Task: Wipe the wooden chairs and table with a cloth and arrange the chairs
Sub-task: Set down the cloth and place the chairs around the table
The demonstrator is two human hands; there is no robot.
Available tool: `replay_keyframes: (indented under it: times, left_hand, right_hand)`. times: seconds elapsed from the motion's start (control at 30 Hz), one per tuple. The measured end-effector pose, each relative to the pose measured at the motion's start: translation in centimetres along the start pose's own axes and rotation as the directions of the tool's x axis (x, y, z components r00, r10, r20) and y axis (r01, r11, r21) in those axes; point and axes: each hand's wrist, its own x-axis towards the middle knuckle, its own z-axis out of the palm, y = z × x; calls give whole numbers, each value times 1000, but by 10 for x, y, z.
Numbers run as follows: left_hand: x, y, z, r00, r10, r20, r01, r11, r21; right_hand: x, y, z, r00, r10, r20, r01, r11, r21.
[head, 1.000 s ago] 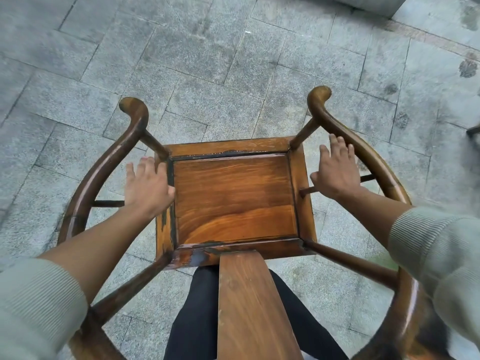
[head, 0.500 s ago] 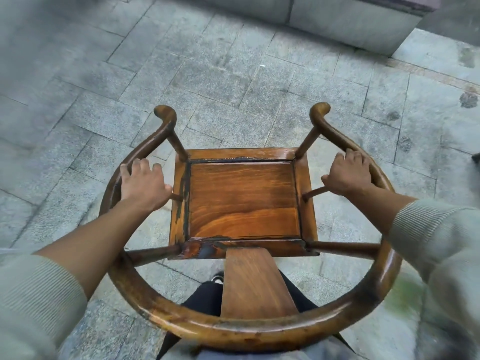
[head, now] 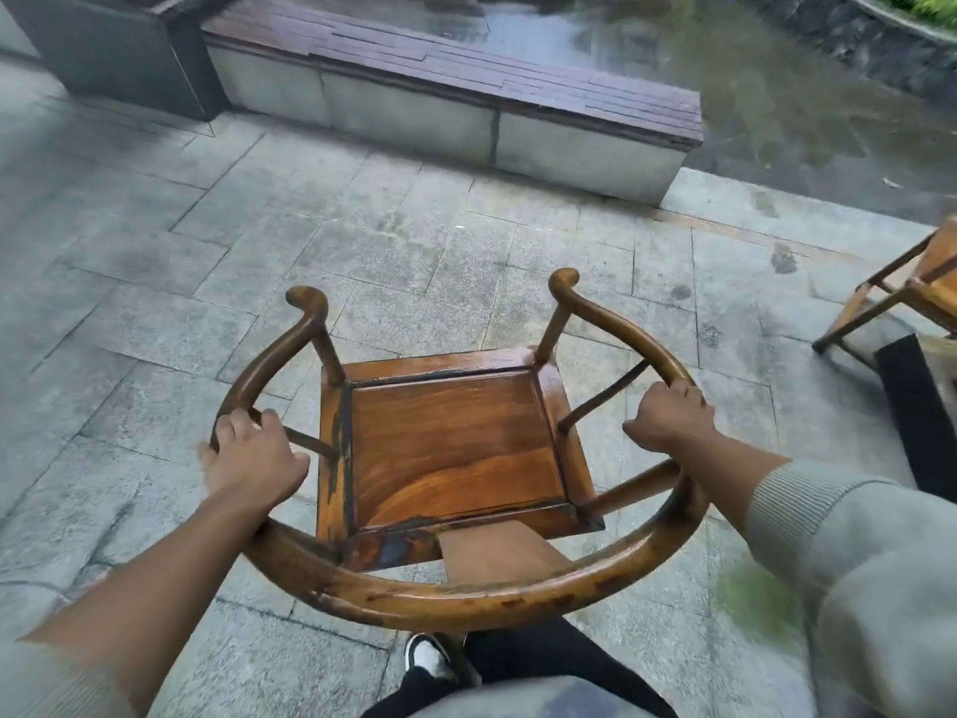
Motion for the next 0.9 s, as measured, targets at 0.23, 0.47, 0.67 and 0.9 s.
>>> replay_keyframes:
  times: [0.23, 0.47, 0.67, 0.9]
  left_hand:
    - [-28, 6, -5, 990, -126, 66, 138, 960, -244]
    - [-45, -3, -13, 927, -336, 167, 375, 804, -462]
    - [-64, 9, -13, 919, -370, 136, 392, 818, -421]
    - [-68, -5, 2, 860, -489, 146, 483, 688, -542]
  right_hand:
    - [-11, 26, 23, 997, -32, -74, 27, 997, -73]
    - [2, 37, 13, 993, -61, -99, 63, 998, 18]
    - [8, 38, 13, 995, -87, -44, 91, 992, 93]
    - [5, 35, 14, 999, 43, 6, -43, 932, 360]
